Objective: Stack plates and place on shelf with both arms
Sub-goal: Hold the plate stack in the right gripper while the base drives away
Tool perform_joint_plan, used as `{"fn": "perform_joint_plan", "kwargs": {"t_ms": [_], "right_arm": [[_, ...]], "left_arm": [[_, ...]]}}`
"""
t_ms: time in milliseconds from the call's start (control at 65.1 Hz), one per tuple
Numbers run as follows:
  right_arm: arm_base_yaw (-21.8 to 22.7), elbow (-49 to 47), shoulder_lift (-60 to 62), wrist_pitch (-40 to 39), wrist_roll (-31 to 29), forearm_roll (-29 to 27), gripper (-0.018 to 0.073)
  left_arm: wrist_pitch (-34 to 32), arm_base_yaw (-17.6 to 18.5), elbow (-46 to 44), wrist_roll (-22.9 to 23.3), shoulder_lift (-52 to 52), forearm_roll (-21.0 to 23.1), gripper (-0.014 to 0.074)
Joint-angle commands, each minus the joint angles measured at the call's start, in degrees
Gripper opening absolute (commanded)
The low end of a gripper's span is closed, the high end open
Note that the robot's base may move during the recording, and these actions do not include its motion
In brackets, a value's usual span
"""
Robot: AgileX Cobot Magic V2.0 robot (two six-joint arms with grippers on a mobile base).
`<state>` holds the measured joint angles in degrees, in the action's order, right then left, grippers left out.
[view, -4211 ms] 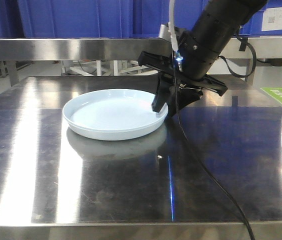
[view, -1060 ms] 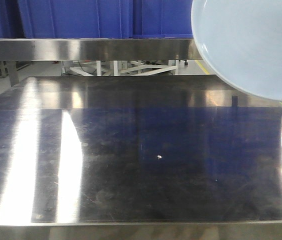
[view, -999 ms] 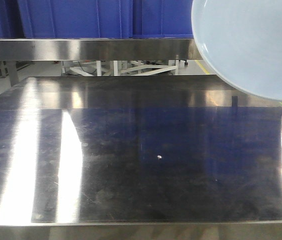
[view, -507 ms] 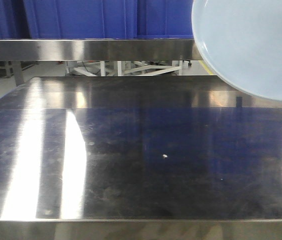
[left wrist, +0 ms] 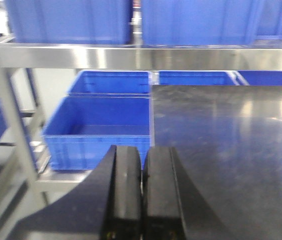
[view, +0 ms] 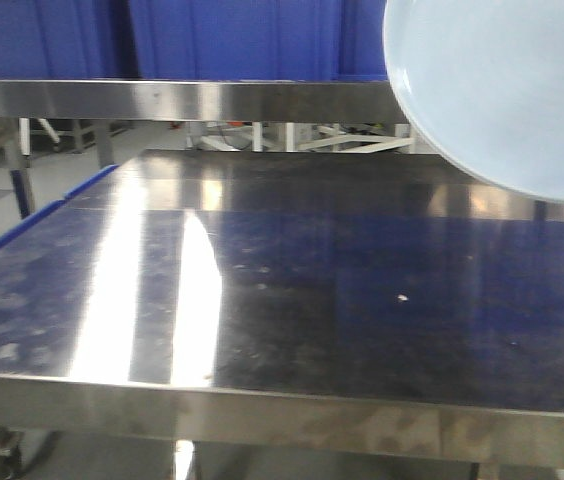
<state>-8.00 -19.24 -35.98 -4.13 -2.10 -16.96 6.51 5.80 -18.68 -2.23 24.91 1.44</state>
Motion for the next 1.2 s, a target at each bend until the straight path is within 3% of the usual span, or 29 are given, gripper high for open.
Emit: {"fn": "perform_joint_plan", "kwargs": {"t_ms": [0, 1183], "right_arm": [[0.46, -1.82, 0.27, -5.32, -0.28, 0.15, 0.0048], [0.46, -1.82, 0.27, -5.32, -0.28, 0.15, 0.0048]], "left_arm": [[-4.83, -0.07, -1.7, 0.31, 0.24, 0.04, 0.0083], [-4.83, -0.07, -1.7, 0.31, 0.24, 0.04, 0.0083]]}}
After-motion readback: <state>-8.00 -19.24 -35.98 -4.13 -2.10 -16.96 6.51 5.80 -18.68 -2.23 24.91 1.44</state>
